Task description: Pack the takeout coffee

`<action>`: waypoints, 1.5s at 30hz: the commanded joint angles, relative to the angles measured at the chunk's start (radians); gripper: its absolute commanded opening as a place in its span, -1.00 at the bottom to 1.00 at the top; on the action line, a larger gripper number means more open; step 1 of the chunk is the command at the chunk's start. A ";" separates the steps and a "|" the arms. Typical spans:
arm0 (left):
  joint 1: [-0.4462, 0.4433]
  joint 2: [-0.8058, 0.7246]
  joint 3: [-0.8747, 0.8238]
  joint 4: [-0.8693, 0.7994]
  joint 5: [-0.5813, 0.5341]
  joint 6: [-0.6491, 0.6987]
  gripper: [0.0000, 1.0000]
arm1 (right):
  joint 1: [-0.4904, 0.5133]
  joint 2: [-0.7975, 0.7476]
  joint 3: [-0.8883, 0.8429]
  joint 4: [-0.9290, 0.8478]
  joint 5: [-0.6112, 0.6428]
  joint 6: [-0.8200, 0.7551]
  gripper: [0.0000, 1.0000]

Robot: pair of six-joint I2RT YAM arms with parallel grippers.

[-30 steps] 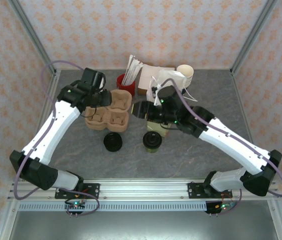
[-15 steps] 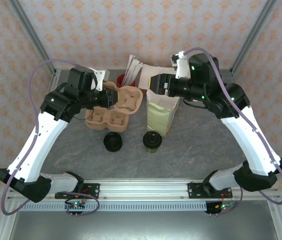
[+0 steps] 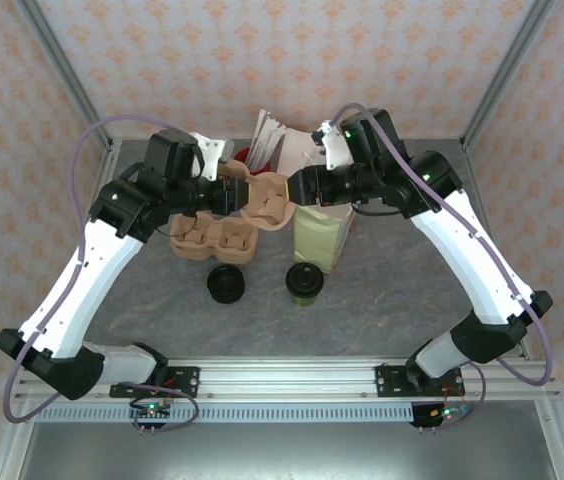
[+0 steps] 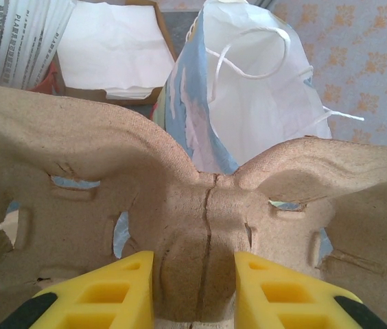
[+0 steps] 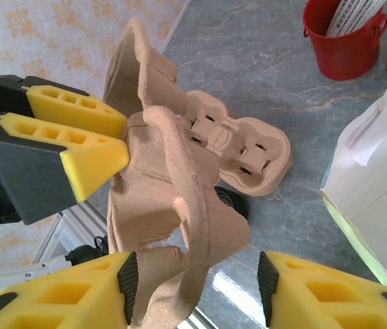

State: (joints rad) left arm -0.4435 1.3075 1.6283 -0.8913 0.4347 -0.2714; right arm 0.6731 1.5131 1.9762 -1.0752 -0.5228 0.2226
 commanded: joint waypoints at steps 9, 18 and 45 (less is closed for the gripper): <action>-0.009 0.001 0.032 0.046 0.015 0.018 -0.39 | -0.003 0.001 0.005 0.021 -0.022 0.006 -0.20; -0.010 0.003 0.034 0.049 0.017 0.014 -0.39 | -0.003 -0.002 -0.013 0.048 -0.028 0.019 -0.41; -0.061 0.013 0.036 0.086 -0.073 0.122 0.31 | -0.016 -0.077 -0.059 0.091 0.064 0.053 -1.00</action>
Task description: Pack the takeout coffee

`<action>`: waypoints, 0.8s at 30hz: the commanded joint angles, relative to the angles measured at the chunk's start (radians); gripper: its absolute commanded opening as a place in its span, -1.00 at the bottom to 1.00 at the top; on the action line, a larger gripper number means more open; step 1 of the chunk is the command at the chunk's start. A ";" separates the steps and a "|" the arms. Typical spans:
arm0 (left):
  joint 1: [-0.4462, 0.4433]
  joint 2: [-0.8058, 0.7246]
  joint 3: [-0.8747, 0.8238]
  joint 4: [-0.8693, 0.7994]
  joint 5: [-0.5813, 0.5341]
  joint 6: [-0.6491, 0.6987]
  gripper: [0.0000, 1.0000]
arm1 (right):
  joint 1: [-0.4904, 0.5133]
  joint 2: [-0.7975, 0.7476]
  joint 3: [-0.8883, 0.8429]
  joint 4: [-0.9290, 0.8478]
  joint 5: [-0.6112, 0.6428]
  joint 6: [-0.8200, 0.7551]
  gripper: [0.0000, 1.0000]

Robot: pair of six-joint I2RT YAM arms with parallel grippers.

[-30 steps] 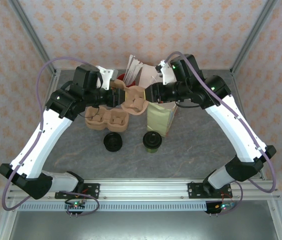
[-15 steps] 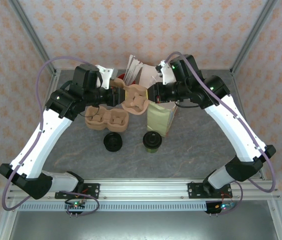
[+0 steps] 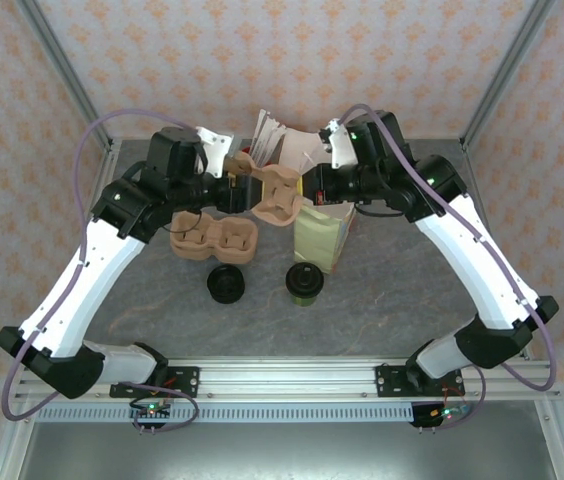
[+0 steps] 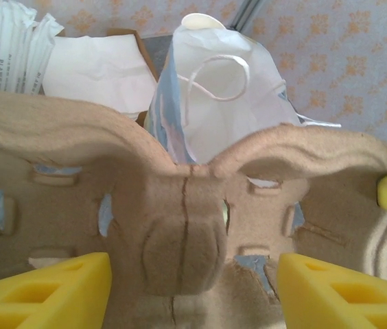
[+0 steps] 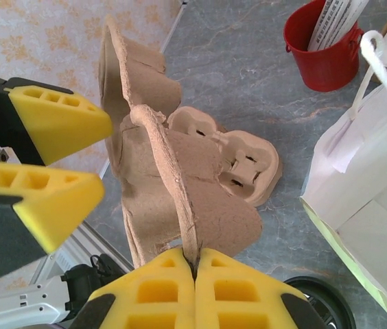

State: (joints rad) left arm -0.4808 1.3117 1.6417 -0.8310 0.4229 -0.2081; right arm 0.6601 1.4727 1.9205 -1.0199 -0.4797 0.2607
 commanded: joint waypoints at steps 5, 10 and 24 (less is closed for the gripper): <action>-0.057 0.038 0.019 0.025 -0.133 0.098 0.30 | -0.003 -0.037 -0.001 0.034 0.015 0.023 -1.00; -0.081 0.037 -0.009 0.068 -0.191 0.116 0.26 | -0.004 -0.044 -0.008 0.029 0.013 0.023 -1.00; -0.085 0.064 0.019 0.062 -0.202 0.136 0.05 | -0.004 -0.059 -0.018 0.021 0.017 0.012 -1.00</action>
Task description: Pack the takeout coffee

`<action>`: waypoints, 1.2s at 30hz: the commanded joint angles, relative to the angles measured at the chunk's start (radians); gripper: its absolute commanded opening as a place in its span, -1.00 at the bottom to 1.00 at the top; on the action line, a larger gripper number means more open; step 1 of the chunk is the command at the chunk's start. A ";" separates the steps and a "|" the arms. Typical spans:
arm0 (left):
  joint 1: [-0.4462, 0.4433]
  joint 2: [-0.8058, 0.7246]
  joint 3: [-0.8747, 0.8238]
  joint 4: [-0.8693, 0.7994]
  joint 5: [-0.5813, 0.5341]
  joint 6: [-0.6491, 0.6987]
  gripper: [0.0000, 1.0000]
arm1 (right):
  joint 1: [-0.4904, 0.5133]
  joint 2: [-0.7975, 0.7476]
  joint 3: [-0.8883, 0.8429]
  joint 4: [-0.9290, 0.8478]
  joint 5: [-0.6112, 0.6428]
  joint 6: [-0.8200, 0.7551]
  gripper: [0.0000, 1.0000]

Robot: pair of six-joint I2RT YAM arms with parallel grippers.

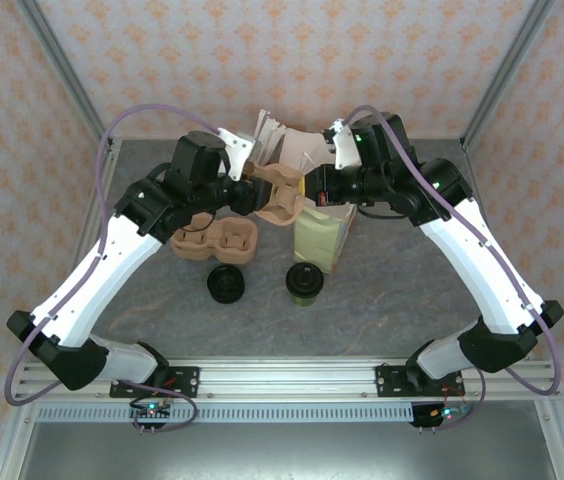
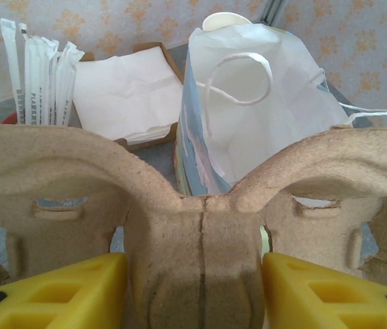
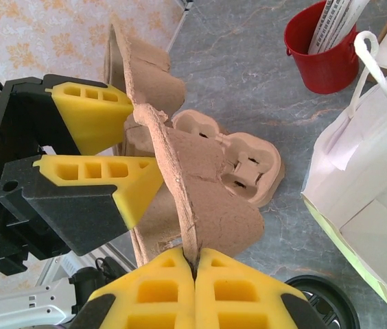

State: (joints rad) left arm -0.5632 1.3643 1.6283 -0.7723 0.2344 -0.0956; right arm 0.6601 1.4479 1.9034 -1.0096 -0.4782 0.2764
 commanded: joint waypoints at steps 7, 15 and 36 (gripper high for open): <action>-0.002 0.046 0.065 -0.038 0.026 0.023 0.04 | -0.005 -0.036 0.009 0.003 0.023 -0.010 -1.00; -0.002 0.050 0.069 -0.042 0.044 0.017 0.12 | -0.005 -0.035 0.014 -0.004 0.029 -0.016 -1.00; 0.000 0.096 0.183 -0.094 -0.029 -0.043 -0.07 | -0.052 -0.115 -0.010 -0.193 0.689 0.145 0.05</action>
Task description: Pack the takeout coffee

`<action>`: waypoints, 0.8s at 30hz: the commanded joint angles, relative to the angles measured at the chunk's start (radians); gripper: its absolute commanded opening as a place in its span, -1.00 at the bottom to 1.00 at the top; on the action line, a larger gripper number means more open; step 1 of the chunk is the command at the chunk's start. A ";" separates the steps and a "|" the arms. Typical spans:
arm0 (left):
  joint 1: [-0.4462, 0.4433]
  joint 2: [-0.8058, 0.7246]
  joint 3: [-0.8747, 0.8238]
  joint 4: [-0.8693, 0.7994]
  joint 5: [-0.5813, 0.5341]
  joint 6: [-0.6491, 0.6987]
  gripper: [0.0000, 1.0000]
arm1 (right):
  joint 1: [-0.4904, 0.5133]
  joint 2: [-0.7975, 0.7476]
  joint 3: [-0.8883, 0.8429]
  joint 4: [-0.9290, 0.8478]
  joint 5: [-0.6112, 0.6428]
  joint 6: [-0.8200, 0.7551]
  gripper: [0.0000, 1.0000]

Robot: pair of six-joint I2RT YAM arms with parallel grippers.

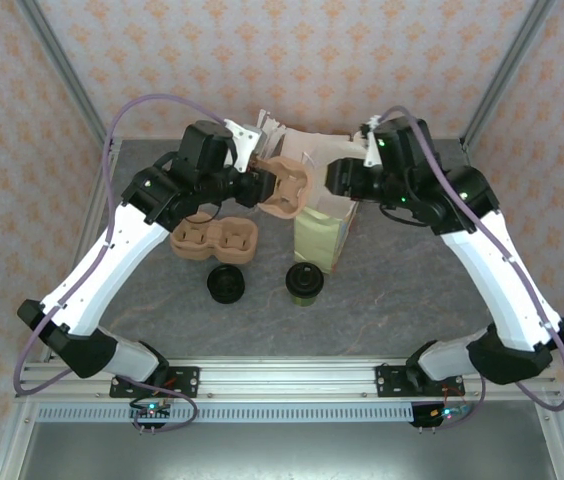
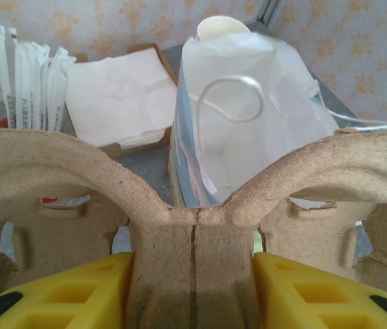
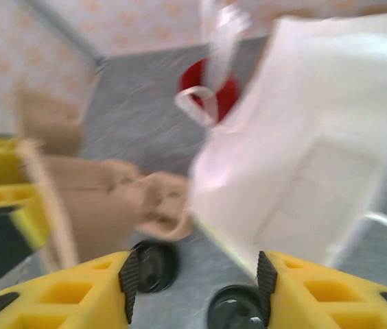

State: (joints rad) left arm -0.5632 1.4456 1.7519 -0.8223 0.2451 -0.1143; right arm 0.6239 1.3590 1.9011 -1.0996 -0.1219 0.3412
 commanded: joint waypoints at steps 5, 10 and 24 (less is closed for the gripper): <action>-0.001 0.023 0.109 -0.053 -0.058 -0.046 -0.07 | -0.078 0.014 -0.044 -0.131 0.385 0.130 0.17; -0.002 0.051 0.180 -0.084 -0.045 -0.064 -0.07 | -0.121 0.065 -0.096 -0.072 0.317 0.146 0.25; -0.050 0.117 0.361 -0.074 0.093 -0.049 -0.08 | -0.142 0.179 -0.165 -0.017 0.213 0.171 0.24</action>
State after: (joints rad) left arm -0.5983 1.5517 2.0708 -0.8864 0.2859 -0.1661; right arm 0.4870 1.5364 1.7439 -1.1366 0.1051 0.4961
